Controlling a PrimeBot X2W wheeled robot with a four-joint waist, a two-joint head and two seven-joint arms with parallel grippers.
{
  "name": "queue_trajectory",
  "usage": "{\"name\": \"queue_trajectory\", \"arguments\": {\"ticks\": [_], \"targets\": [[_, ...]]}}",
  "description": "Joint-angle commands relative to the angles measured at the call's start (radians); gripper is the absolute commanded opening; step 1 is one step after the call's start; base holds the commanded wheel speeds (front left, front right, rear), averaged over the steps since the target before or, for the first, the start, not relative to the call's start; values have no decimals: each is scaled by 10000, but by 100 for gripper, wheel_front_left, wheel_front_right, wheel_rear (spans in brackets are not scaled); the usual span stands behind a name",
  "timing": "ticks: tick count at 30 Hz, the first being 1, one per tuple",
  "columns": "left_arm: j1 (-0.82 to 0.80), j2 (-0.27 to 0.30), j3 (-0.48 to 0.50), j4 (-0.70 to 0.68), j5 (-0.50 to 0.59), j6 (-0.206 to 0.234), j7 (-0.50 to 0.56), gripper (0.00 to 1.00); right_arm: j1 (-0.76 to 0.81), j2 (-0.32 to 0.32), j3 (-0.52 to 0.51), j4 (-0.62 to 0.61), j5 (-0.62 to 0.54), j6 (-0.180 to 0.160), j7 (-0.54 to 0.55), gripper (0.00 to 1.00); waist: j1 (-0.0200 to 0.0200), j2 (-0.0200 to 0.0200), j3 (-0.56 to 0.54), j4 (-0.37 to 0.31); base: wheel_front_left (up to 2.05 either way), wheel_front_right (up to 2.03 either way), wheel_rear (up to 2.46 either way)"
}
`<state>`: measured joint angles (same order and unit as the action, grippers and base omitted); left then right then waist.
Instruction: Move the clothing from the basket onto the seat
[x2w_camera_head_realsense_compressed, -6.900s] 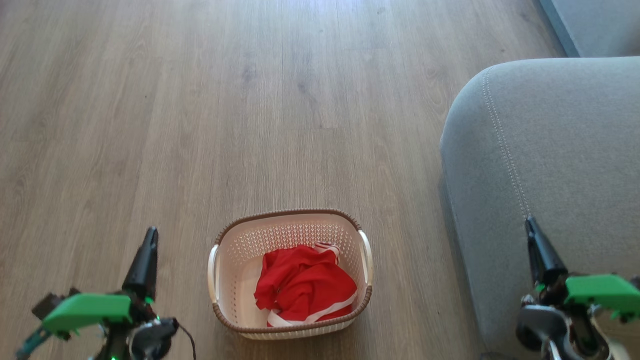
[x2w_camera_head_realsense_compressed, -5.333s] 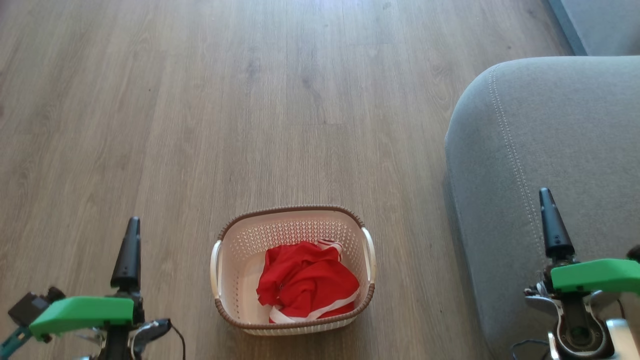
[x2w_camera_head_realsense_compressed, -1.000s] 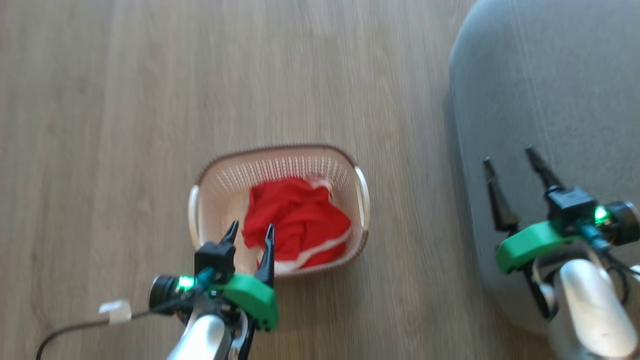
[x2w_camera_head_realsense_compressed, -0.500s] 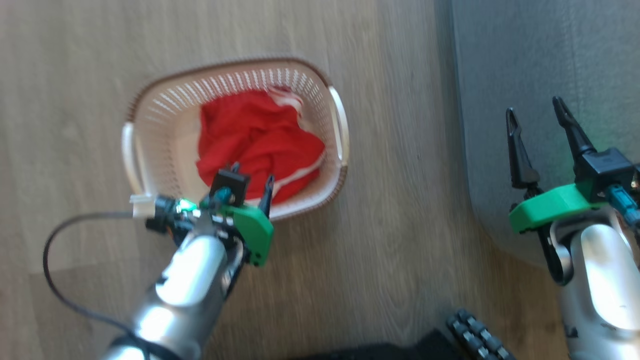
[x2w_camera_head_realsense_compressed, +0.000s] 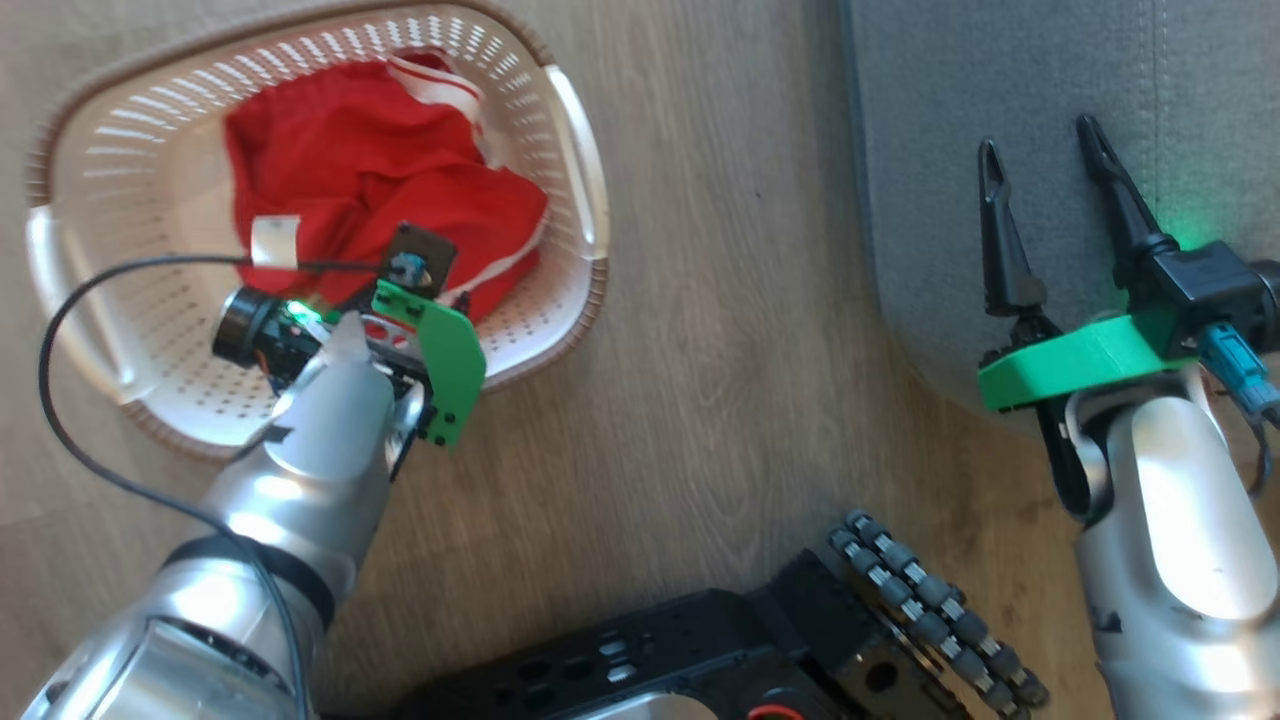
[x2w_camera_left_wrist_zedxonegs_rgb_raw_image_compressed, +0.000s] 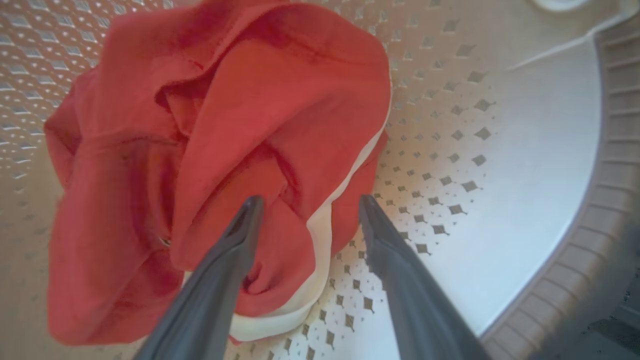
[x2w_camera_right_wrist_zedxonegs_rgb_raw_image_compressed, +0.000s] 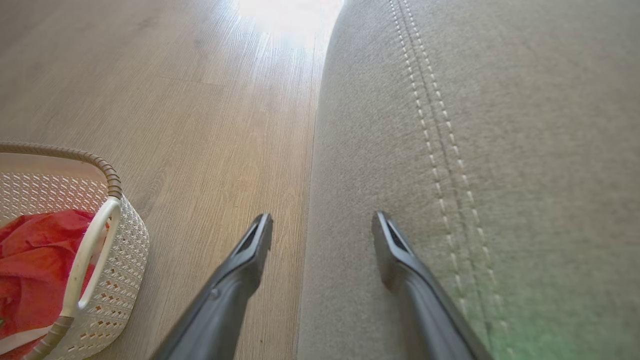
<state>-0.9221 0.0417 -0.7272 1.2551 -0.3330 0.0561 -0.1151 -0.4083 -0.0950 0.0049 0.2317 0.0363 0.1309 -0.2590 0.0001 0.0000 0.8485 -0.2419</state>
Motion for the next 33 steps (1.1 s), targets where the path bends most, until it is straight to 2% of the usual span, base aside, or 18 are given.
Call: {"name": "queue_trajectory", "arguments": {"ticks": [1,13,20,27,28,29,30,33], "targets": [[25,87,115,64,-67,96,164,100,199,59,176,-107,116,-2,-28,100,-1,0,321,-289,0,0,0],[-825,607,-275,342,369,1744,1562,100,-92,273,545,-261,335,-2,-28,100,-1,0,1049,-672,0,0,0],[-1027,836,-692,353,668,1829,2005,100,-62,307,664,-350,393,-2,-28,100,-1,0,1254,-727,0,0,0],[-1155,876,-1280,355,1044,1549,2806,100,60,284,682,-460,346,-2,-28,100,-1,0,1412,-701,0,0,0],[-1156,864,-1250,355,981,1510,2932,77,67,285,682,-469,340,-2,-28,100,-1,0,1423,-695,0,0,0],[-1157,843,-1226,355,922,1454,3016,32,70,286,681,-477,338,-2,-28,100,-1,0,1432,-691,0,0,0],[-1144,813,-1197,355,851,1372,3076,0,68,287,682,-481,338,-2,-28,100,-1,0,1437,-686,0,0,0],[-1125,756,-1210,355,771,1272,3152,0,62,289,689,-477,339,-2,-28,100,-1,0,1432,-655,0,0,0]]}}
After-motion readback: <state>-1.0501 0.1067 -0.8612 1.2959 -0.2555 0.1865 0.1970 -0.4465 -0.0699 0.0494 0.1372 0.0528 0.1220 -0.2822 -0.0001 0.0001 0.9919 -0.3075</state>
